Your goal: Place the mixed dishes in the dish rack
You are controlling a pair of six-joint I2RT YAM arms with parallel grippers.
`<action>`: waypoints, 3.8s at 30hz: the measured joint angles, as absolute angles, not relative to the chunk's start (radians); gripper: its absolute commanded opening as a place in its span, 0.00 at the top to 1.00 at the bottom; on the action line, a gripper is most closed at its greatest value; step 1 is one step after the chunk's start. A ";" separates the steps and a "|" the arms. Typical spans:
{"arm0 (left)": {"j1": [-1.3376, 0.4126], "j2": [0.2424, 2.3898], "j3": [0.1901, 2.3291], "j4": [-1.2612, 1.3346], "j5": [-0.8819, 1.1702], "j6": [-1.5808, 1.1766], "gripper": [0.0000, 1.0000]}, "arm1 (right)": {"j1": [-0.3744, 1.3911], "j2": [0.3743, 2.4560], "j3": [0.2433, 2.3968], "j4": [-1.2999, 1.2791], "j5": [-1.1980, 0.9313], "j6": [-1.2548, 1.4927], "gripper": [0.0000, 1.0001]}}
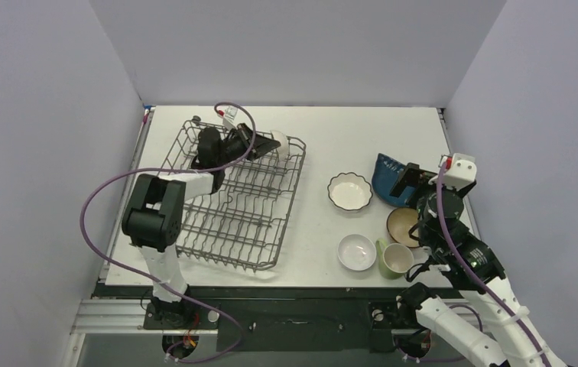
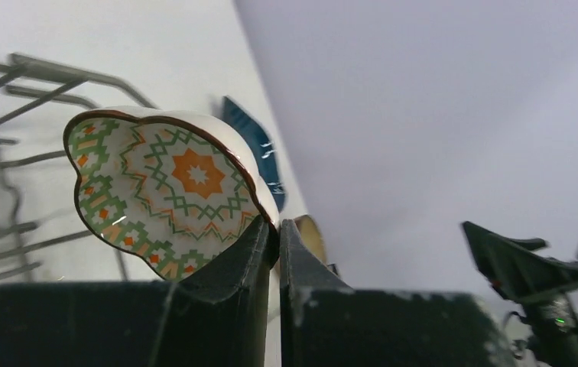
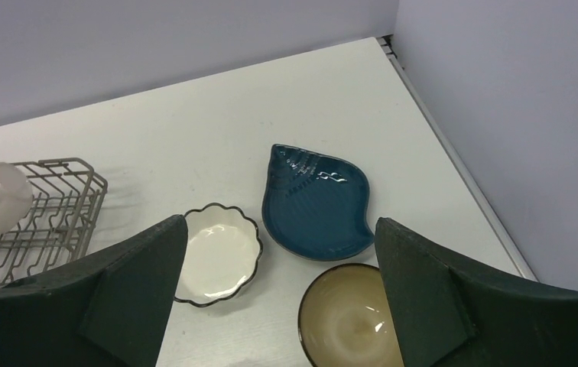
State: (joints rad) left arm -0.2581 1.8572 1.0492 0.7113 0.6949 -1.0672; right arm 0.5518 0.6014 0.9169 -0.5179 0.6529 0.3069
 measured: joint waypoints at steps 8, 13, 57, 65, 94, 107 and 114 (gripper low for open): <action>-0.247 2.108 1.050 1.227 0.756 -1.514 1.00 | 0.552 0.646 0.928 -0.526 0.591 0.314 0.14; -0.246 2.160 1.050 1.217 0.758 -1.527 1.00 | 0.552 0.645 0.928 -0.526 0.585 0.318 0.14; -0.139 2.082 0.992 0.713 0.714 -1.115 0.49 | 0.552 0.633 0.928 -0.525 0.583 0.318 0.16; -0.142 1.979 1.058 0.311 0.604 -0.884 0.38 | 0.552 0.633 0.928 -0.525 0.583 0.318 0.16; -0.854 1.161 0.939 -0.175 -0.252 -0.400 0.09 | 0.552 0.593 0.921 -0.525 0.624 0.333 0.16; -1.552 1.356 0.770 0.228 -0.681 -0.001 0.03 | 0.552 0.545 0.905 -0.524 0.666 0.348 0.16; -1.621 1.654 0.925 0.221 -0.701 0.151 0.13 | 0.552 0.533 0.901 -0.524 0.674 0.350 0.16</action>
